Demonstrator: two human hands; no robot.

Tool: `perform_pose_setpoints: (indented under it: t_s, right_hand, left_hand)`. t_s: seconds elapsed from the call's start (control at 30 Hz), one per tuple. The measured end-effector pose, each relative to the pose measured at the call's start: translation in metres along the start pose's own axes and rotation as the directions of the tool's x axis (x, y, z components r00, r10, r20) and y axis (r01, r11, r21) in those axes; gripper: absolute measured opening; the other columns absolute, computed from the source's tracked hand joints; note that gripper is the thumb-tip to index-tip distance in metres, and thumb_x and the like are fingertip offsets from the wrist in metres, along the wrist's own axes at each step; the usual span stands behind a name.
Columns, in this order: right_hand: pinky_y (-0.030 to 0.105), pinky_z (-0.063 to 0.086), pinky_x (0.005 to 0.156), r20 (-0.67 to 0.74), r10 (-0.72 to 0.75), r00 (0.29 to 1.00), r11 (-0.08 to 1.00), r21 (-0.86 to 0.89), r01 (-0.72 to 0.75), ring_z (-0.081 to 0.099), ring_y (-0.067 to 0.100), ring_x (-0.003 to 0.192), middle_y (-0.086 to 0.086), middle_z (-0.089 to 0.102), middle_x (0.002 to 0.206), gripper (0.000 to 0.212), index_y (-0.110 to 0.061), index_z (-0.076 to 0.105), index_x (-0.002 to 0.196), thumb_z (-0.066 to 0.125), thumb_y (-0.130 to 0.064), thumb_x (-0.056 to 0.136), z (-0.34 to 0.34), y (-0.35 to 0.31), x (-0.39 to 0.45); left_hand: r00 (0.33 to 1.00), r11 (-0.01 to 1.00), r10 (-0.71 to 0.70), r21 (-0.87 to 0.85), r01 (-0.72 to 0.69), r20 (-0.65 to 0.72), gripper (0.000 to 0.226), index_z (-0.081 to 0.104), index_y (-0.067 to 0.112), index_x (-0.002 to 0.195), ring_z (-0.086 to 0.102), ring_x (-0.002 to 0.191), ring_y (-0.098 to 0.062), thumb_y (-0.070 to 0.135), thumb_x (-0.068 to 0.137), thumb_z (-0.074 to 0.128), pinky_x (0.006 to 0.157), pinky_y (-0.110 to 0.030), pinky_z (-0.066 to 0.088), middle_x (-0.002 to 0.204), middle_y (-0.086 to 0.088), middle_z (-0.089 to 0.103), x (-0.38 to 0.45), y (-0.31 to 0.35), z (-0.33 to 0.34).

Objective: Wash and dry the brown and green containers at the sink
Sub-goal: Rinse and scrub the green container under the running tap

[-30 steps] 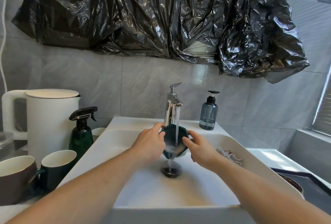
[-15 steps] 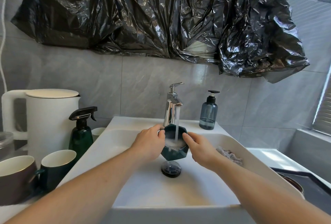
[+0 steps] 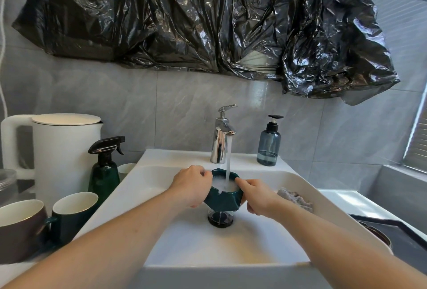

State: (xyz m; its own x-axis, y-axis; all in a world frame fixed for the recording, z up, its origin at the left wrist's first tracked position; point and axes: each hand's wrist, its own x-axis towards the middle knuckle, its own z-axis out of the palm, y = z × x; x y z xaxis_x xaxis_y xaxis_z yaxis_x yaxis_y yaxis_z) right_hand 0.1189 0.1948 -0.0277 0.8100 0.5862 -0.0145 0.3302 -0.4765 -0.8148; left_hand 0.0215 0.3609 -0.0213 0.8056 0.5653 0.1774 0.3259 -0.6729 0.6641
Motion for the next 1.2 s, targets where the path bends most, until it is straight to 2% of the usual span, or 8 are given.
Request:
perform_pose_setpoints:
  t_s: [0.1,0.23,0.43,0.73,0.87,1.0,1.1,1.2]
  right_hand:
    - [0.019,0.037,0.043,0.034,0.003,0.999,0.999,-0.054,-0.001,0.044,0.015,0.050,0.009,0.069,0.098,0.047,-0.013,0.062,0.123,0.030,-0.044,0.112,0.0011,-0.0023,-0.0018]
    - [0.021,0.039,0.046,0.073,-0.008,0.997,0.999,-0.041,0.011,0.050,0.016,0.055,0.009,0.066,0.117,0.050,-0.016,0.057,0.134,0.031,-0.051,0.110,0.0025,-0.0022,0.0007]
    - [0.022,0.043,0.050,0.076,-0.045,0.996,0.997,-0.059,0.049,0.055,0.019,0.063,0.003,0.062,0.126,0.061,-0.024,0.050,0.147,0.030,-0.064,0.105,0.0014,0.0007,0.0023]
    - [0.024,0.044,0.053,0.059,-0.068,0.996,0.995,-0.071,0.073,0.054,0.018,0.063,0.001,0.062,0.125,0.065,-0.022,0.050,0.149,0.026,-0.064,0.105,0.0017,-0.0015,-0.0010]
    - [0.024,0.045,0.052,0.073,-0.051,0.996,0.996,-0.074,0.056,0.055,0.018,0.063,0.004,0.061,0.132,0.061,-0.022,0.046,0.152,0.027,-0.059,0.107,0.0029,0.0002,0.0018]
    - [0.021,0.045,0.049,0.114,-0.014,0.993,0.996,-0.090,0.024,0.054,0.016,0.062,0.005,0.060,0.133,0.059,-0.020,0.043,0.153,0.028,-0.056,0.108,0.0050,0.0017,0.0044]
    - [0.021,0.044,0.048,0.136,-0.004,0.991,0.995,-0.100,0.018,0.052,0.015,0.058,0.005,0.062,0.130,0.058,-0.018,0.047,0.150,0.029,-0.055,0.109,0.0048,0.0035,0.0049]
    - [0.022,0.043,0.048,0.128,-0.005,0.992,0.995,-0.102,0.018,0.052,0.014,0.057,0.003,0.065,0.121,0.055,-0.018,0.049,0.147,0.030,-0.054,0.109,0.0047,0.0038,0.0061]
  left_hand:
    - [1.000,0.999,-0.023,0.039,0.024,-0.014,0.036,0.065,0.021,0.095,0.072,0.078,-0.030,0.037,0.105,0.034,0.070,-0.037,0.063,0.093,-0.007,0.069,0.0003,-0.0003,-0.0001]
    - [0.998,0.997,-0.060,0.037,0.061,-0.019,0.032,0.059,0.019,0.090,0.070,0.063,-0.028,0.033,0.102,0.032,0.064,-0.032,0.061,0.088,-0.009,0.069,0.0033,-0.0017,-0.0004]
    - [0.993,0.994,-0.110,0.016,0.109,0.047,0.033,0.062,0.013,0.099,0.059,0.046,-0.022,0.025,0.105,0.031,0.049,-0.025,0.052,0.064,-0.009,0.066,0.0047,-0.0012,0.0014]
    - [0.991,0.993,-0.121,0.001,0.121,0.060,0.030,0.062,0.011,0.104,0.059,0.047,-0.023,0.022,0.102,0.034,0.050,-0.026,0.055,0.062,-0.008,0.067,0.0048,-0.0013,0.0027]
    - [0.994,0.992,-0.110,0.056,0.109,0.023,0.033,0.059,0.014,0.115,0.066,0.052,-0.024,0.028,0.104,0.032,0.065,-0.029,0.059,0.080,-0.011,0.077,0.0048,-0.0016,0.0026]
    - [0.996,0.987,-0.075,0.140,0.080,-0.041,0.030,0.056,0.019,0.120,0.075,0.069,-0.023,0.033,0.107,0.032,0.056,-0.029,0.052,0.102,-0.008,0.072,0.0021,-0.0019,0.0028]
    - [0.996,0.982,-0.063,0.173,0.072,-0.058,0.030,0.056,0.019,0.122,0.075,0.080,-0.024,0.033,0.108,0.033,0.060,-0.031,0.055,0.105,-0.006,0.068,0.0010,-0.0023,0.0035]
    - [0.996,0.982,-0.050,0.179,0.061,-0.068,0.030,0.055,0.019,0.124,0.074,0.081,-0.024,0.032,0.108,0.033,0.058,-0.030,0.054,0.104,-0.005,0.067,0.0012,-0.0019,0.0041]
